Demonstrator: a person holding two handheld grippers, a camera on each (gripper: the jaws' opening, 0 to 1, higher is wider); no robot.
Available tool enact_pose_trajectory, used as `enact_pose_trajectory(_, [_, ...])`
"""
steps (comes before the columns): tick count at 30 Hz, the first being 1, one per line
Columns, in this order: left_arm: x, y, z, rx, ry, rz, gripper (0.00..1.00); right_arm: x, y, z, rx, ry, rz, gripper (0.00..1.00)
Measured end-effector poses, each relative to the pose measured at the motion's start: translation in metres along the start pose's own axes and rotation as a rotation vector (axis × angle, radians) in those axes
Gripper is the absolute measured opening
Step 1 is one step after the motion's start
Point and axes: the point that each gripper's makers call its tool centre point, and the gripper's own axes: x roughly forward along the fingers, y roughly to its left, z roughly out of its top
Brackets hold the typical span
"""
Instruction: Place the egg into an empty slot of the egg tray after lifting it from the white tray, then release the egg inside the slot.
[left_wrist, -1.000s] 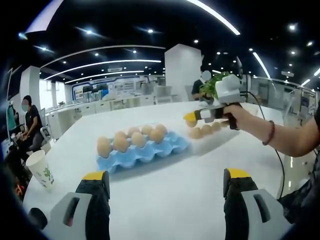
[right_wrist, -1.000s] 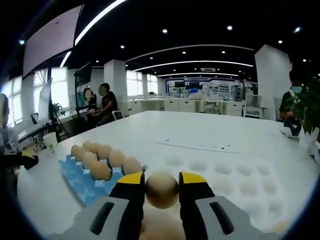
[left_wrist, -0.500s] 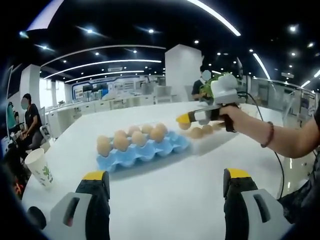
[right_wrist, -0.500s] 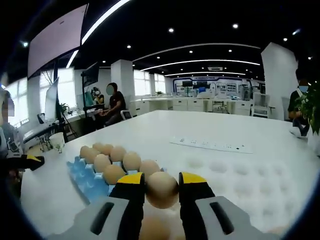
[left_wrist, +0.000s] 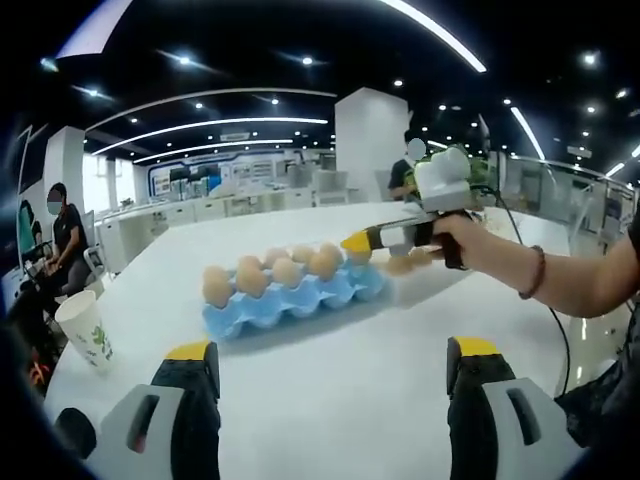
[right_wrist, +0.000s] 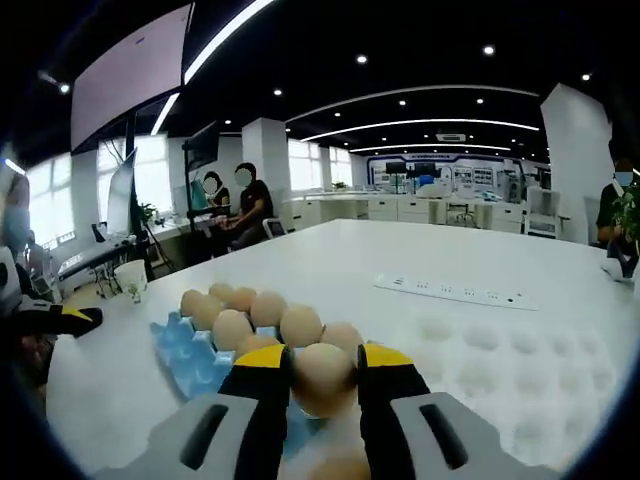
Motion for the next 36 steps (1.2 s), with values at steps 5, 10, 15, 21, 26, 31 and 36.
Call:
enact_pose_trajectory(5, [-0.002,0.004,-0.001,-0.01,-0.001,0.014,0.96,0.005,0.003,-0.004,-0.001,0.009,0.01,0.27])
enact_pose_trajectory(10, [-0.002,0.004,-0.002,-0.012,0.003,0.013,0.96,0.008,0.004,-0.006,-0.055,0.028,-0.005,0.27])
enact_pose_trajectory(15, [-0.003,0.005,0.0,-0.012,-0.003,0.014,0.96,0.013,0.007,-0.011,-0.128,0.072,0.016,0.28])
enact_pose_trajectory(21, [-0.005,0.002,0.004,-0.023,-0.02,-0.006,0.96,0.016,0.008,-0.016,-0.162,0.114,0.056,0.28])
enact_pose_trajectory(26, [-0.006,0.002,0.005,-0.012,-0.015,-0.002,0.96,0.016,0.006,-0.018,-0.099,0.138,0.098,0.28])
enact_pose_trajectory(31, [-0.006,0.001,0.007,-0.015,-0.023,-0.005,0.97,0.017,0.004,-0.019,-0.051,0.143,0.1,0.27])
enact_pose_trajectory(36, [-0.006,-0.001,0.009,-0.01,-0.028,-0.011,0.97,0.016,0.004,-0.02,-0.038,0.149,0.1,0.28])
